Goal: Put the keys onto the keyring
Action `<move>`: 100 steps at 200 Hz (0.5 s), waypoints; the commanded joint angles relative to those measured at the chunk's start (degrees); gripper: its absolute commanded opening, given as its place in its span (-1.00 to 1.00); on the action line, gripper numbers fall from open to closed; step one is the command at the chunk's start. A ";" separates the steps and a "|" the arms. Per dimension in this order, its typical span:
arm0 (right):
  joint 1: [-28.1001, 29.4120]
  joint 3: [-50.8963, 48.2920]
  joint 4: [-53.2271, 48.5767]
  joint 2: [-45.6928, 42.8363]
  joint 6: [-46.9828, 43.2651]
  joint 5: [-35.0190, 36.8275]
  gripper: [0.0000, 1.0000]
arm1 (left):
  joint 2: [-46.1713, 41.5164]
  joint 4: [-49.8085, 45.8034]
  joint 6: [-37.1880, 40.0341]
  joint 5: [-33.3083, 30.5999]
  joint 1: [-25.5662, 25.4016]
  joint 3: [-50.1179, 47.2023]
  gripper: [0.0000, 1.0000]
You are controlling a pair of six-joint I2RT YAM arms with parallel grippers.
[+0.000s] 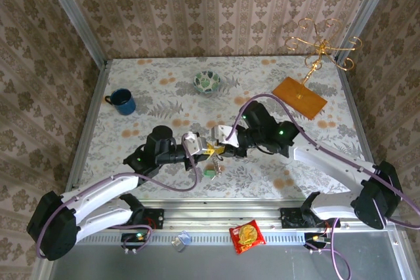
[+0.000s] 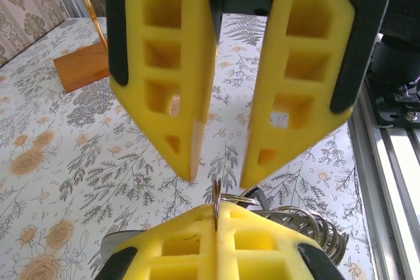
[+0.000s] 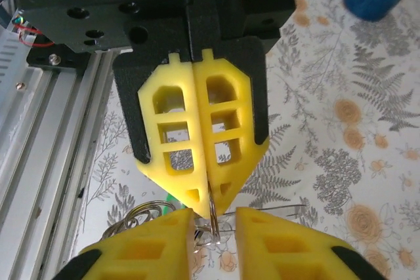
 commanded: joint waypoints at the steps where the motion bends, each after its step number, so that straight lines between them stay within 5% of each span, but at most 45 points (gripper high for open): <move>1: -2.26 -3.77 6.82 -3.21 6.63 -2.80 -0.42 | -1.11 4.45 -1.15 1.25 0.54 -0.55 -1.00; 100: -2.45 -10.06 13.66 -2.34 14.04 -6.14 -0.42 | -1.39 20.23 -8.67 1.08 0.60 -6.90 -1.00</move>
